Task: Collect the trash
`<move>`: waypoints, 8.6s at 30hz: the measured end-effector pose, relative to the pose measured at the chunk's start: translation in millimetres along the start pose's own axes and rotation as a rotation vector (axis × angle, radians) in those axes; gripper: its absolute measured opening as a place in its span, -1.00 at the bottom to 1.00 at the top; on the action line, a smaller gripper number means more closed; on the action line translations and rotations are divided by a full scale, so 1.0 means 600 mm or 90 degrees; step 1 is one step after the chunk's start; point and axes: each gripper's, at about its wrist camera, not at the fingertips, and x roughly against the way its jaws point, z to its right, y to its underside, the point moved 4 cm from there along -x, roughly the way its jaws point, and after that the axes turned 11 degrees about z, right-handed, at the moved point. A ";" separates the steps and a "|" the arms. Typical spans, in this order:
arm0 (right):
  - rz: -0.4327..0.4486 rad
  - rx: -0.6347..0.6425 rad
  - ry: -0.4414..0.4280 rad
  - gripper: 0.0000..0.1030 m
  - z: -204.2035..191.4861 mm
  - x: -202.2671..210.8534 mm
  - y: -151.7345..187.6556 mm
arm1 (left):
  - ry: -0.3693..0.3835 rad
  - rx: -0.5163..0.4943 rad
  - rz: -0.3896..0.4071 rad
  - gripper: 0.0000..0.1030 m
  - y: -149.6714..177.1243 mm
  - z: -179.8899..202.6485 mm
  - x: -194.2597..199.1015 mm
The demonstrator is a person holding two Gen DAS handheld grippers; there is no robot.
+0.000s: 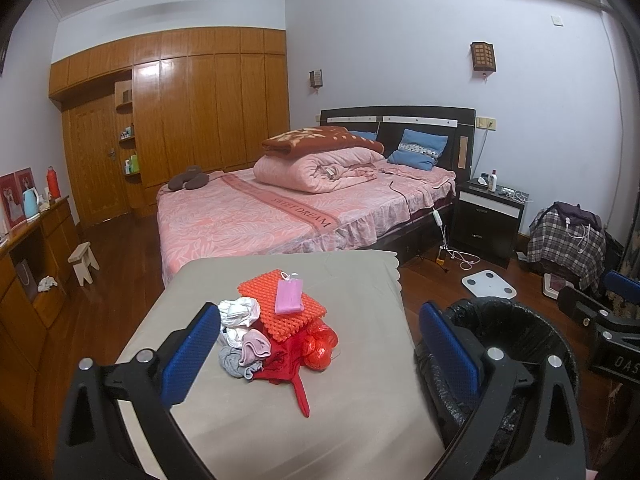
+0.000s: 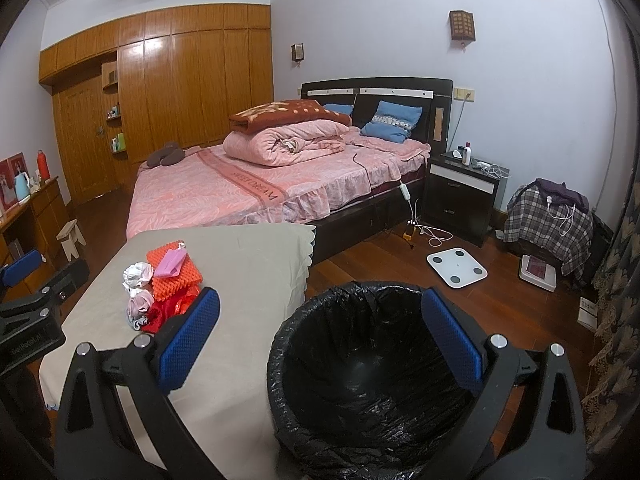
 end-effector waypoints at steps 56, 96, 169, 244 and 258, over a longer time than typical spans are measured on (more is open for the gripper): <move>-0.020 -0.008 -0.037 0.90 -0.059 -0.064 0.019 | -0.030 0.016 -0.006 0.88 0.038 -0.050 -0.038; -0.128 0.075 -0.269 -0.33 -0.423 -0.430 0.121 | -0.175 0.061 -0.064 0.77 0.155 -0.342 -0.279; -0.089 -0.064 0.079 -0.38 0.173 -0.160 0.155 | 0.384 0.005 -0.058 -0.47 0.076 0.282 -0.190; -0.191 0.029 -0.236 -0.31 -0.250 -0.361 0.211 | -0.021 0.037 -0.106 0.03 0.232 -0.160 -0.257; -0.176 0.018 -0.242 -0.30 -0.238 -0.346 0.192 | -0.013 0.055 -0.096 -0.81 0.210 -0.151 -0.254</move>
